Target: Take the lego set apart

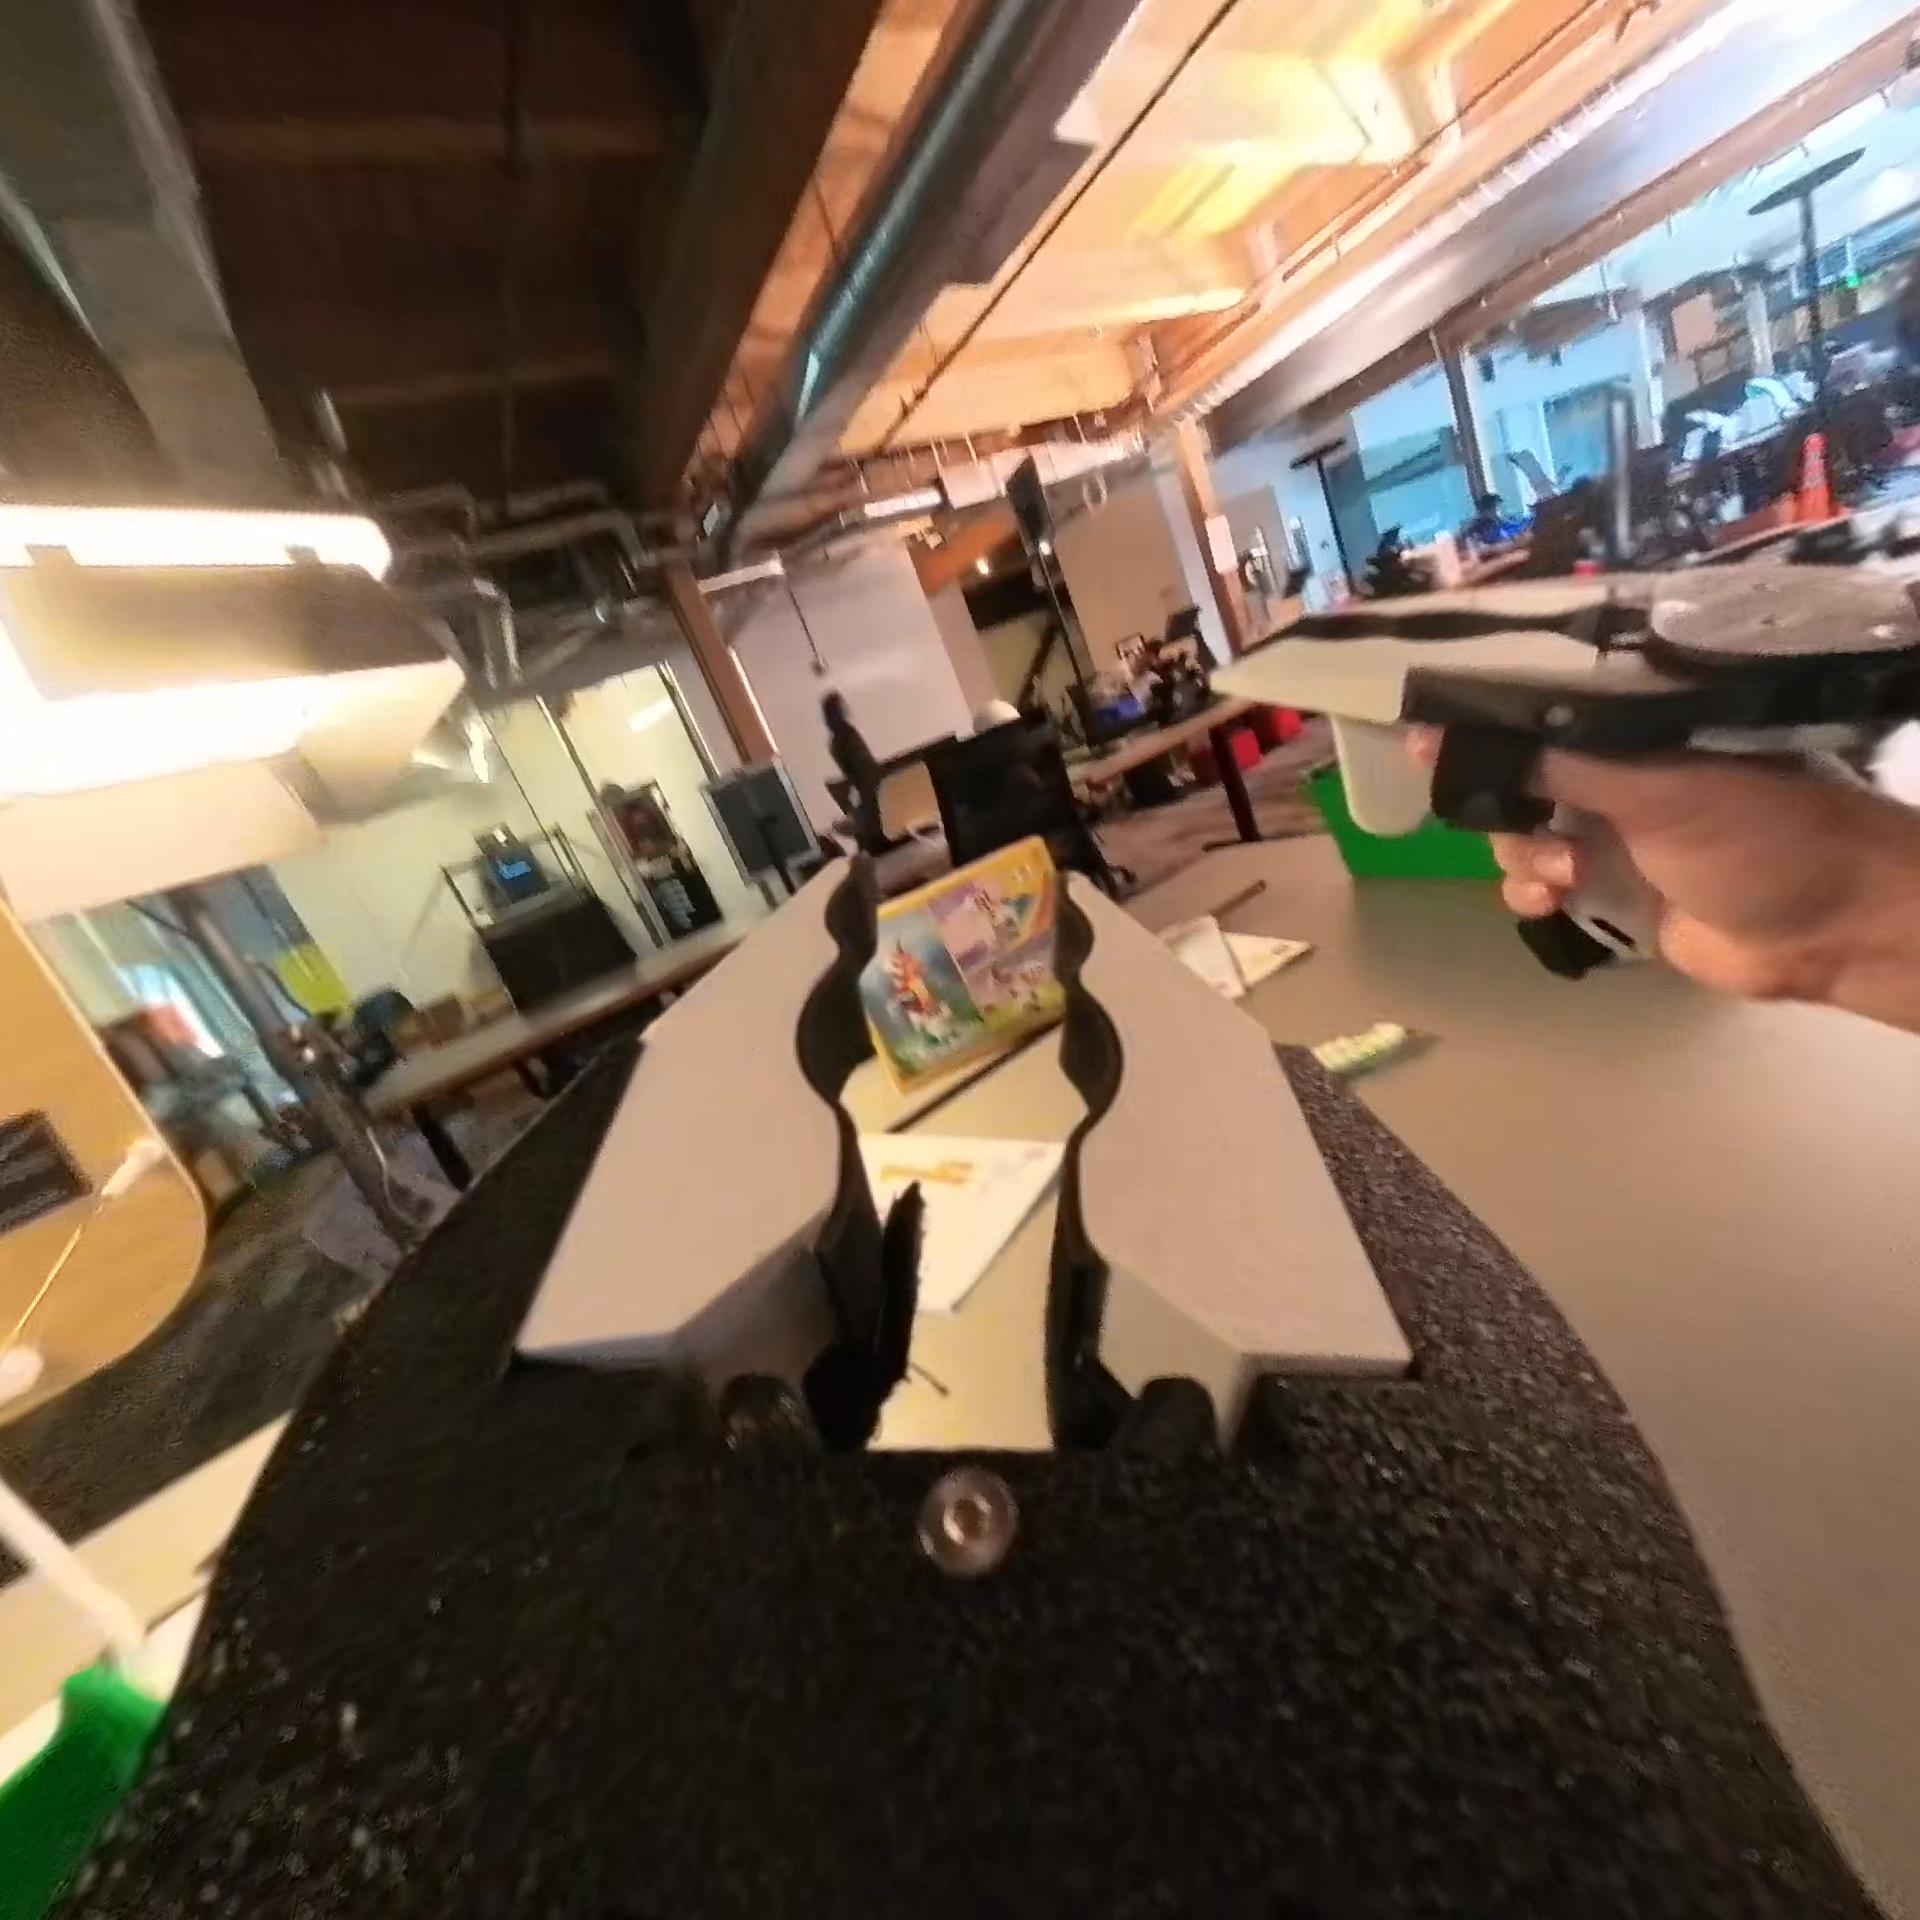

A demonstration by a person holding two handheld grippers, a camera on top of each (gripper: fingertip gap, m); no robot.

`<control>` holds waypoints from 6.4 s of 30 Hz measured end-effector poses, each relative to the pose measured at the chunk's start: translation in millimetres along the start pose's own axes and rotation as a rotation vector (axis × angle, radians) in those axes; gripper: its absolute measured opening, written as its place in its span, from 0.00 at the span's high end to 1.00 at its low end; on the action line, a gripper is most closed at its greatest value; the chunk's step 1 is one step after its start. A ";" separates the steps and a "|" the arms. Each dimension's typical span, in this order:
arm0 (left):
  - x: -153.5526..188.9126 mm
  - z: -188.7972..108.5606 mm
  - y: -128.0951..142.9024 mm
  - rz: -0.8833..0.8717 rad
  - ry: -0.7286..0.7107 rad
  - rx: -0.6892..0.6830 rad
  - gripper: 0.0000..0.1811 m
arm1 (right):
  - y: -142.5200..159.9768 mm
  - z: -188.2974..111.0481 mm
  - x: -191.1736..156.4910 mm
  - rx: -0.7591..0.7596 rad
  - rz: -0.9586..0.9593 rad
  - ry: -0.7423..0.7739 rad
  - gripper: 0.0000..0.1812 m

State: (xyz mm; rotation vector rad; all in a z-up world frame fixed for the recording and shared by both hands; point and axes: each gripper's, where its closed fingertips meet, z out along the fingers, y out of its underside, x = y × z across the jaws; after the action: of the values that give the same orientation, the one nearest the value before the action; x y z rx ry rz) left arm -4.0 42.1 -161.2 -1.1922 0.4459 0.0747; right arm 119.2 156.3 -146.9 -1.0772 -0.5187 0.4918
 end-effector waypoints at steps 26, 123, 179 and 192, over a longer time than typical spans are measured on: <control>-4.3 90.9 115.9 -0.011 0.020 0.040 0.98 | 111.0 42.4 -25.9 -0.006 -0.224 -0.184 0.93; 86.5 12.9 152.0 -0.932 0.864 -0.573 0.95 | 149.2 -51.5 -136.8 -0.138 -0.633 -0.909 0.97; 99.6 -4.8 125.2 -0.922 1.073 -0.476 0.98 | 120.0 -77.4 -144.1 -0.269 -0.062 -1.183 0.97; 87.9 12.5 143.8 -0.652 0.865 -0.465 0.89 | 130.5 -56.2 -131.2 -0.195 -0.375 -0.977 0.97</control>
State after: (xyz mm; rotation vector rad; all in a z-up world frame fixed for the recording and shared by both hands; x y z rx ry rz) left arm 38.4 92.5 -316.9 -1.7553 0.7887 -0.9782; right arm 35.7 88.8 -307.6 -0.8367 -1.6226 0.6245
